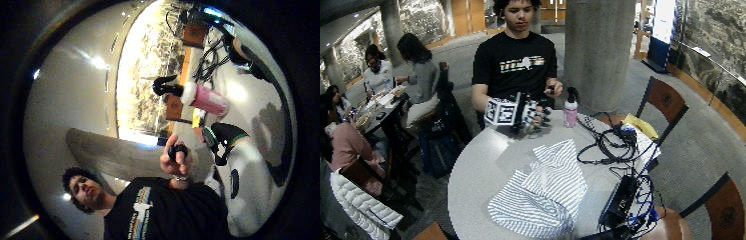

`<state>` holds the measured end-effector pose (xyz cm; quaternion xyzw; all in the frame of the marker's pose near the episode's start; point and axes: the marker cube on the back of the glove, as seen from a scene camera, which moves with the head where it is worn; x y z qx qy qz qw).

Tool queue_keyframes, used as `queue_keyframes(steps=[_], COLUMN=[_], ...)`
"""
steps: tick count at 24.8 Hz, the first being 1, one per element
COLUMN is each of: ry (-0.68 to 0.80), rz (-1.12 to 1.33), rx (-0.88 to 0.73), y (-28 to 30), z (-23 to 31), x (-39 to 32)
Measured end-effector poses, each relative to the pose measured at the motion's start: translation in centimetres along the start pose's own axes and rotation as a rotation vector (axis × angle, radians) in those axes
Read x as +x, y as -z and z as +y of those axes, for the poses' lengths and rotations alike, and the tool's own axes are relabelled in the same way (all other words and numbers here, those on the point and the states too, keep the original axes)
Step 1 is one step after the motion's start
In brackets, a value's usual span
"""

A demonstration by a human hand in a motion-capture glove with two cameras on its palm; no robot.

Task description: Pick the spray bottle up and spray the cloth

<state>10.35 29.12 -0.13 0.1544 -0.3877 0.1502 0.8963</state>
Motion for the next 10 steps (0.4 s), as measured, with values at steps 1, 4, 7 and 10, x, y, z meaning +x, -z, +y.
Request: queue_keyframes(steps=[1, 4, 7, 10], ry=[-0.010, -0.020, -0.016, -0.020], rz=[0.067, 0.242, 0.350, 0.397], rx=[0.049, 0.145, 0.178, 0.192], y=[1.1, 3.8, 5.2, 5.4], z=[0.7, 2.7, 4.5, 5.7], x=[0.8, 3.1, 4.7, 5.4])
